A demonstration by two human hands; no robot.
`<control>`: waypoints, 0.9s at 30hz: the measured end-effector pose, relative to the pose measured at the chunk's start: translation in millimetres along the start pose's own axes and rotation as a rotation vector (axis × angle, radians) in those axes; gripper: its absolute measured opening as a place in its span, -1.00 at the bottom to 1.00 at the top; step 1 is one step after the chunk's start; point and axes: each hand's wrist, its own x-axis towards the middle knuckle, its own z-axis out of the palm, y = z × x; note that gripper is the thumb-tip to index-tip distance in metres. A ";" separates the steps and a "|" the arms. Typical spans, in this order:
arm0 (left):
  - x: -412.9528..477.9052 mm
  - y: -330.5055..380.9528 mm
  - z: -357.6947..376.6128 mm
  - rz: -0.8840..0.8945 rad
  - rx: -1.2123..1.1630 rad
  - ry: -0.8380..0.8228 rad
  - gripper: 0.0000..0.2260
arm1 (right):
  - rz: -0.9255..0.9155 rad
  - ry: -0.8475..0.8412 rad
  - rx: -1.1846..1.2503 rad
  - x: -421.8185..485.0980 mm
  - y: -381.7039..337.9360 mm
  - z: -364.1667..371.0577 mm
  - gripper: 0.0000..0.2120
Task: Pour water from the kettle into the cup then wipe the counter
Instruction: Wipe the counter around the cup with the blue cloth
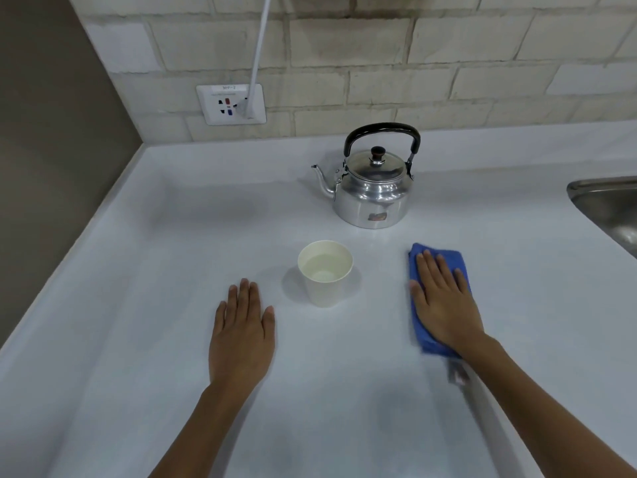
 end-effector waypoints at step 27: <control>-1.4 4.2 -5.3 -0.001 0.002 0.013 -0.40 | -0.848 -0.259 0.030 58.0 -28.1 0.9 -0.58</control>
